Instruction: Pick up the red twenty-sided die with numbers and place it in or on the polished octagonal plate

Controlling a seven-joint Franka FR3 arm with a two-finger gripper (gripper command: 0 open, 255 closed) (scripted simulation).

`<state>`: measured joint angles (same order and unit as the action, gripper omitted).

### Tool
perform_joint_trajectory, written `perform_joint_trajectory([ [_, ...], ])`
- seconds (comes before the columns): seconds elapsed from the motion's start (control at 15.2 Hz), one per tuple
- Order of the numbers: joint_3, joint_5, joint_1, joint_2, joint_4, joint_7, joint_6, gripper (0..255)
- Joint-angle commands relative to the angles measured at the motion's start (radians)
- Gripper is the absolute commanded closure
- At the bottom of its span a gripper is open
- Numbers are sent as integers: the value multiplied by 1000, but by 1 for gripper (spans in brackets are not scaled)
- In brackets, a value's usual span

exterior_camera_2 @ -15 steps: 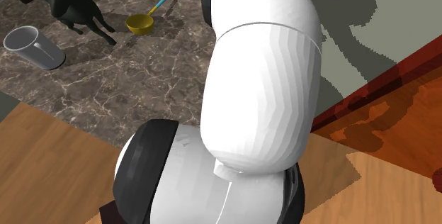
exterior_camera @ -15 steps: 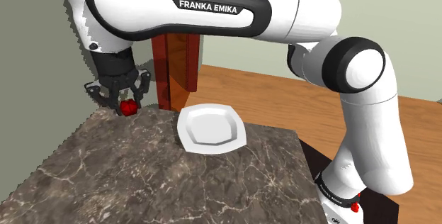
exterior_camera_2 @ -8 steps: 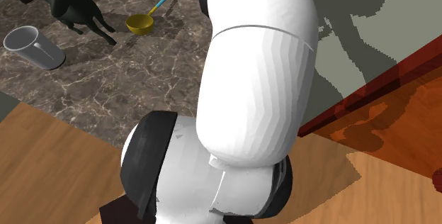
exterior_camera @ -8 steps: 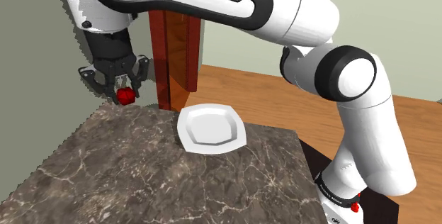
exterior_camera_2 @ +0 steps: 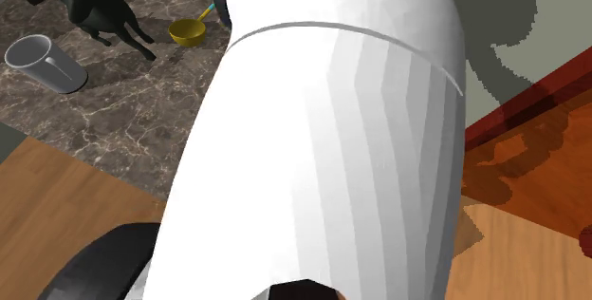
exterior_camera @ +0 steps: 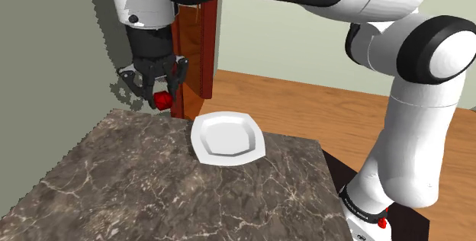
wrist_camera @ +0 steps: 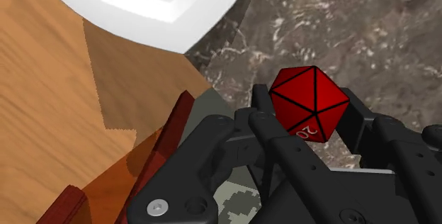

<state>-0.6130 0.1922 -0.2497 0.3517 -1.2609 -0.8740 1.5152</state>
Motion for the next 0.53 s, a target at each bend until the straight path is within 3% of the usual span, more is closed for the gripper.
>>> perform_joint_trajectory([
  [0.0, -11, -67, 68, -127, -167, 28, 55, 255],
  [0.26, 4, -190, 143, -344, -400, 110, 112, 255],
  [0.46, 38, -270, 164, -496, -545, 179, 129, 255],
])
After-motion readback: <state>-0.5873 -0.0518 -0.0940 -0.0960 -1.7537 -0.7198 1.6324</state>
